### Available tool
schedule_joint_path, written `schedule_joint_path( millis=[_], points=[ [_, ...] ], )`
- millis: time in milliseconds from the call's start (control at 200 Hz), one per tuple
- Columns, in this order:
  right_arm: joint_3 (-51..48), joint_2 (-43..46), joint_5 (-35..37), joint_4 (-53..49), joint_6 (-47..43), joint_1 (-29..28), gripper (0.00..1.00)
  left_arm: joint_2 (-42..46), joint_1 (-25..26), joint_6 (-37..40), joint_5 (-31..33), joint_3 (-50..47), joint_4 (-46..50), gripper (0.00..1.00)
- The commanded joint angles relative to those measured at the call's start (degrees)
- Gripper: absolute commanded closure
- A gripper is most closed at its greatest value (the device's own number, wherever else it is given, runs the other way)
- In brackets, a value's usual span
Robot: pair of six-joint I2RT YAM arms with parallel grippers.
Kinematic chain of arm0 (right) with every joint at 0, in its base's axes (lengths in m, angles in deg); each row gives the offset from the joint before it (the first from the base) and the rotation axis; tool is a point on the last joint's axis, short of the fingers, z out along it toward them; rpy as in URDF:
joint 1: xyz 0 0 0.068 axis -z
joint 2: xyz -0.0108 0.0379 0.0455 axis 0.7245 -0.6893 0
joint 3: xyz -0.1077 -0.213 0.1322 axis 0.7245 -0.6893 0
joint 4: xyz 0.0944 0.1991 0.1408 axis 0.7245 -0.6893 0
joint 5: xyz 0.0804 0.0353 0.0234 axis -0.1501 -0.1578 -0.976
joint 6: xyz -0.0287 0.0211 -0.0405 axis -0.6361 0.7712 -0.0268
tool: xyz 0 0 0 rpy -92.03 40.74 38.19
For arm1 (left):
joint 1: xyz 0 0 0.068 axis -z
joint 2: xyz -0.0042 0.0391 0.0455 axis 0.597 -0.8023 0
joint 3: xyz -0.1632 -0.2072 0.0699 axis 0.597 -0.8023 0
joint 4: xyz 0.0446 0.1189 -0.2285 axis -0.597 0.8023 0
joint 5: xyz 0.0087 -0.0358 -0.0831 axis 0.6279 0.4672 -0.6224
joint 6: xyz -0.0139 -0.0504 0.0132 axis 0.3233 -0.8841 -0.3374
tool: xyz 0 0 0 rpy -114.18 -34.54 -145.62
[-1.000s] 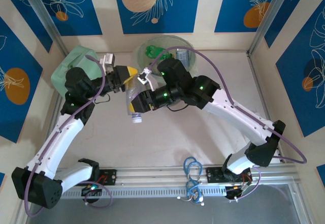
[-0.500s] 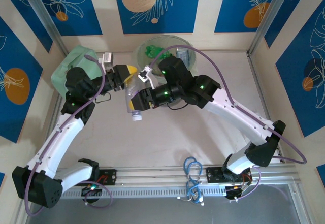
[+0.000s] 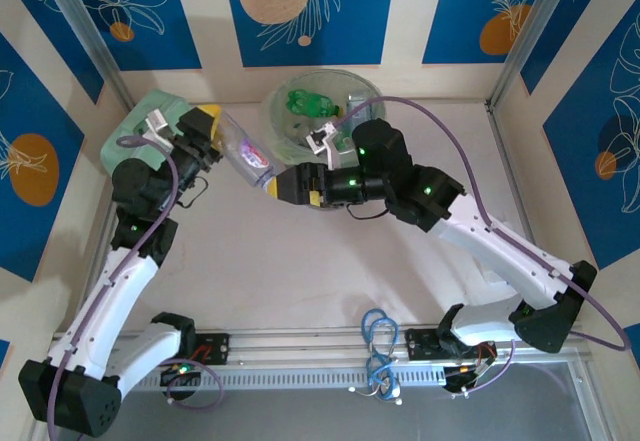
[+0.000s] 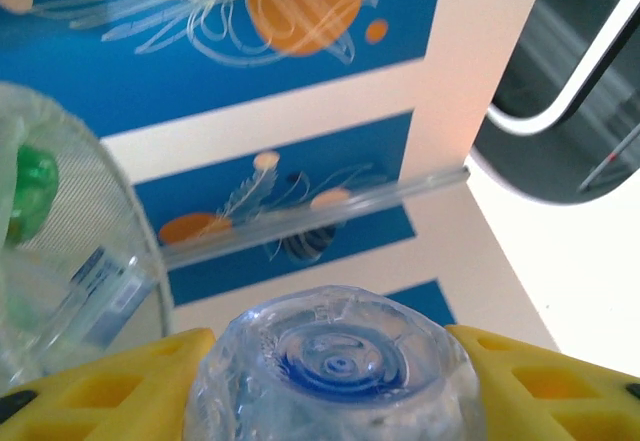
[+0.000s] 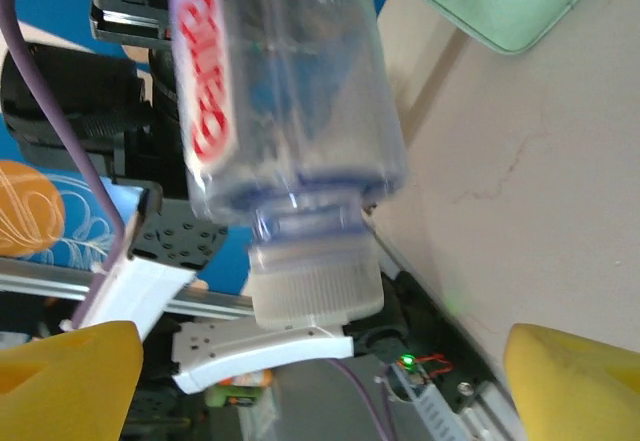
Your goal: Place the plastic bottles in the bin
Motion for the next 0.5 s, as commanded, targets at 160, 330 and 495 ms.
schedule_joint_path(
  millis=[160,330,495],
  points=[
    [-4.6,0.8,-0.5,17.3,10.6,1.1,0.29,-0.3,-0.6,-4.6,7.9,-0.9,-8.6,0.41],
    [-3.0,-0.7,-1.3,20.0,11.5,1.9,0.37,-0.3,-0.6,-5.6,8.4,-1.5,-9.4,0.41],
    [-0.6,-2.9,-2.1,19.0,11.5,1.9,0.41,-0.9,-0.6,-5.9,8.0,-1.4,-10.4,0.42]
  ],
)
